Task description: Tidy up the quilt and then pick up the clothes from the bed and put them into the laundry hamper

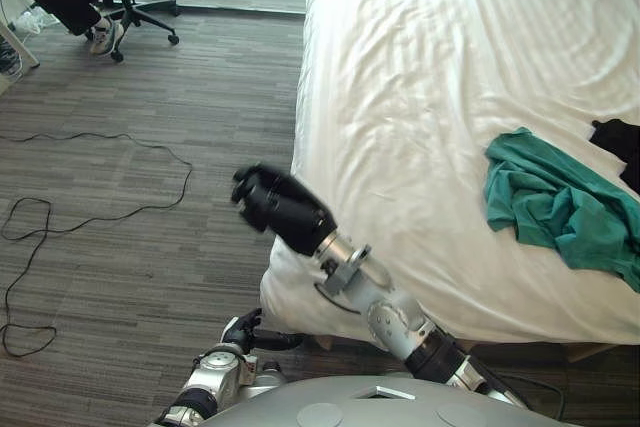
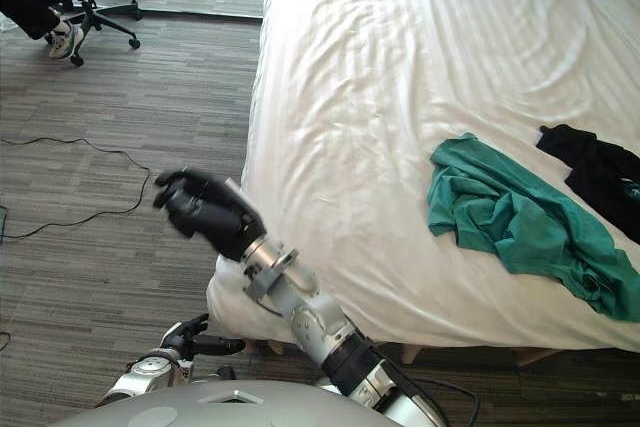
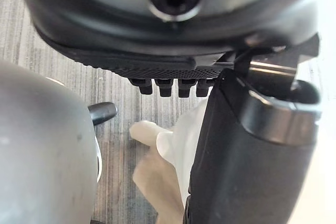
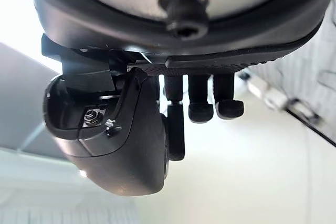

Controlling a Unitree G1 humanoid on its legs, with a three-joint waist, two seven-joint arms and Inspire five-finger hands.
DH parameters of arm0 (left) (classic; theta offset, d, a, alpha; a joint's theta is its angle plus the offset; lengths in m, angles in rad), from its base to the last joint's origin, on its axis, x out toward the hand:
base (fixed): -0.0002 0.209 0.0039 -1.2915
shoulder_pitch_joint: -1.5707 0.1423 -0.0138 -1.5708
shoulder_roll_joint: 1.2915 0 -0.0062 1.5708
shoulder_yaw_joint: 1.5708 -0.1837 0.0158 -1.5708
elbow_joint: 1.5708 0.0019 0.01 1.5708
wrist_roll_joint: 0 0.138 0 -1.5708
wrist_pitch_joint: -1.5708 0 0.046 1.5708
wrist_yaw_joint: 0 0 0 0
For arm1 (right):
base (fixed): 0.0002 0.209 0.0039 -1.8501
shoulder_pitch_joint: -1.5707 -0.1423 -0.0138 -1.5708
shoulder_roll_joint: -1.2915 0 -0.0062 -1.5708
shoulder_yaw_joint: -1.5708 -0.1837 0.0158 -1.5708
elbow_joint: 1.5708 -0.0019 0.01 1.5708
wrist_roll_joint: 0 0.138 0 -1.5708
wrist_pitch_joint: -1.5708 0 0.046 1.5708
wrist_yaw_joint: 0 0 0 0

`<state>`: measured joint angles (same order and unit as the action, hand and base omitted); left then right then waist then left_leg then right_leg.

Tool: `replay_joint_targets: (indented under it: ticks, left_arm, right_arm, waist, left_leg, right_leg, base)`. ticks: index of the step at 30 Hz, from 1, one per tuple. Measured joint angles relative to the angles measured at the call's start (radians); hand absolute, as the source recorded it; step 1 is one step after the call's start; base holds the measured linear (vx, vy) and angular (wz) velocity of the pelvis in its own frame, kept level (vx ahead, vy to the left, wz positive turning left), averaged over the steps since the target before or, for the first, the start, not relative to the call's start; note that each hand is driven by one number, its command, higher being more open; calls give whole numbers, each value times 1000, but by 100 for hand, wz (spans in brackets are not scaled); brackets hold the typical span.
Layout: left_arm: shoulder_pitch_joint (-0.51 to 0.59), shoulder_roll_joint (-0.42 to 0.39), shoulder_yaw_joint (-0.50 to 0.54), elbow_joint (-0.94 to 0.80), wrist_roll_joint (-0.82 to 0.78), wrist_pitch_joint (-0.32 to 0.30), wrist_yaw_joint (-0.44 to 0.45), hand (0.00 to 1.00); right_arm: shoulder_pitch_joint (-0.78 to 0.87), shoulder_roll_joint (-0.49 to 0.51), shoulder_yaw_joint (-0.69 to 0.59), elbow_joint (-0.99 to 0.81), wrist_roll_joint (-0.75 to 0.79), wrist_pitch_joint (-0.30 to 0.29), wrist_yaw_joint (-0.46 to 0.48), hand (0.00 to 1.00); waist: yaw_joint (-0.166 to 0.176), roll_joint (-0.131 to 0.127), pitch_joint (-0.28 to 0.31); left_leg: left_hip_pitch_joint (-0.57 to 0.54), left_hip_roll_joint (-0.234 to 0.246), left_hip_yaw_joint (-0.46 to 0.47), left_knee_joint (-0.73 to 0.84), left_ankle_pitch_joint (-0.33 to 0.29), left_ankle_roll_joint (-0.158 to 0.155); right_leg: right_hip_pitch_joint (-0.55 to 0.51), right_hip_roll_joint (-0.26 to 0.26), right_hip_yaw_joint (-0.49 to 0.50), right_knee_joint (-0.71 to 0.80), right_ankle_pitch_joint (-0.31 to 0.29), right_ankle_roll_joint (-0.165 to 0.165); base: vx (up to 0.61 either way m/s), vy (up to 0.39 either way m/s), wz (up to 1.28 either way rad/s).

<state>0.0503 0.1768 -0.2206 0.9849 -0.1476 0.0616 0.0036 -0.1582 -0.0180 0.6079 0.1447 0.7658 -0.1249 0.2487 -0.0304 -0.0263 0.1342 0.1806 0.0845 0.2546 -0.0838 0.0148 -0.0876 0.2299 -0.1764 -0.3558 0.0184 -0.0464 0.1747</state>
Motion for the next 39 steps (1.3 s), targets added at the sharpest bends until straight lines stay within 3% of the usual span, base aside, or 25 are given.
replay_joint_targets:
  ticks: [4,7,10,11,12,14,17,18,20,21,24,27,29,30,31,34,37,39]
  left_arm:
    - [-2,-1,-19,7,8,-18,-17,100]
    - [-36,-20,-76,7,36,-16,-40,100]
    - [-64,-48,-102,-12,38,-28,-41,100]
    - [-64,-47,-98,-15,37,-27,-39,100]
    - [-67,-42,-87,-15,37,-20,-35,100]
    - [-79,-32,-77,-16,37,-12,-29,100]
    - [-95,-27,-14,-78,34,4,-30,100]
    - [-104,-26,33,-92,27,4,-32,100]
    - [-110,-19,92,-92,13,5,-38,100]
    - [-111,-18,125,-91,-10,6,-40,100]
    - [-107,-18,195,-92,-29,34,-67,100]
    - [-105,-21,228,-113,-20,84,-102,100]
    - [-100,-21,233,-126,-2,113,-100,100]
    - [-83,-17,238,-136,-3,136,-91,100]
    - [-73,-1,235,-136,-5,154,-78,100]
    - [-77,-10,215,-130,-46,180,-36,100]
    - [-76,-58,217,-107,-55,178,13,100]
    - [-40,-85,262,-102,-51,152,15,100]
  right_arm:
    - [10,-23,-67,-1,5,3,-138,0]
    - [37,-58,-191,-4,-13,5,-191,0]
    - [105,-147,-409,23,-17,4,-198,0]
    - [114,-154,-444,26,-16,-1,-181,0]
    - [128,-171,-481,12,-16,-33,-139,0]
    - [136,-162,-542,7,-21,-67,-108,0]
    - [153,-162,-723,65,-16,-111,-34,0]
    - [167,-163,-822,120,57,-124,22,0]
    - [189,-163,-948,230,147,-123,48,0]
    - [202,-166,-1045,323,194,-116,44,100]
    - [318,-160,-1210,472,227,-87,-35,100]
    - [484,-91,-1264,481,195,-76,-86,100]
    - [537,-36,-1265,507,161,-76,-90,100]
    - [559,9,-1263,528,108,-75,-89,100]
    - [562,47,-1246,571,62,-74,-85,100]
    - [532,55,-1179,695,25,-54,-22,100]
    - [471,56,-1111,746,29,-55,97,100]
    - [446,53,-1083,718,38,-61,142,100]
  waist:
    - [-14,30,2]
    - [-34,80,37]
    - [-61,161,135]
    - [-68,168,144]
    - [-94,167,170]
    - [-114,151,185]
    - [-116,124,200]
    - [-119,110,203]
    - [-122,93,202]
    - [-125,90,200]
    - [-143,95,198]
    - [-175,93,163]
    - [-174,77,132]
    - [-172,63,123]
    - [-168,33,102]
    - [-168,37,73]
    - [-157,67,58]
    - [-118,61,55]
  left_leg:
    - [-45,1,34,0,-1,-1]
    - [-153,-10,57,0,14,9]
    - [-196,-32,92,0,24,23]
    - [-206,-35,103,0,25,25]
    - [-216,-36,121,11,23,26]
    - [-237,-30,141,46,8,22]
    - [-258,-20,162,66,-1,18]
    - [-259,-15,172,67,-2,16]
    - [-258,-4,188,83,-18,10]
    - [-253,-2,202,96,-31,7]
    - [-185,15,254,98,-56,-8]
    - [-131,31,284,97,-74,-19]
    - [-119,40,298,97,-79,-21]
    - [-103,54,307,102,-113,-34]
    - [-103,51,312,124,-120,-36]
    - [-133,46,285,137,-119,-34]
    - [-144,67,246,178,-128,-31]
    - [-142,102,217,338,-193,-27]
  right_leg:
    - [-78,-5,40,-1,0,0]
    - [-209,-17,81,25,1,2]
    - [-317,-42,134,106,-10,5]
    - [-340,-45,147,119,-13,11]
    - [-369,-48,171,143,-16,17]
    - [-399,-48,196,159,-17,18]
    - [-425,-40,217,166,-17,18]
    - [-429,-35,223,166,-17,18]
    - [-430,-26,231,166,-17,18]
    - [-427,-21,242,166,-16,18]
    - [-383,-13,269,165,-16,18]
    - [-343,3,270,169,-22,10]
    - [-344,10,236,189,-38,-8]
    - [-357,20,214,250,-72,-18]
    - [-387,7,224,320,-109,-25]
    - [-389,1,191,300,-115,-27]
    - [-302,20,144,163,-55,-24]
    - [-236,25,169,130,-47,-17]
  base:
    - [-102,-3,-35]
    - [-103,21,-25]
    - [-125,65,-30]
    - [-75,69,-47]
    - [-39,38,-37]
    - [-15,-2,-38]
    - [12,-23,-18]
    - [27,-12,-10]
    - [54,-23,-23]
    - [78,-16,-32]
    - [135,8,-47]
    - [100,2,-29]
    - [79,-47,-21]
    - [24,-90,-27]
    - [2,-79,-21]
    - [33,-49,19]
    - [71,-4,26]
    - [39,35,-23]
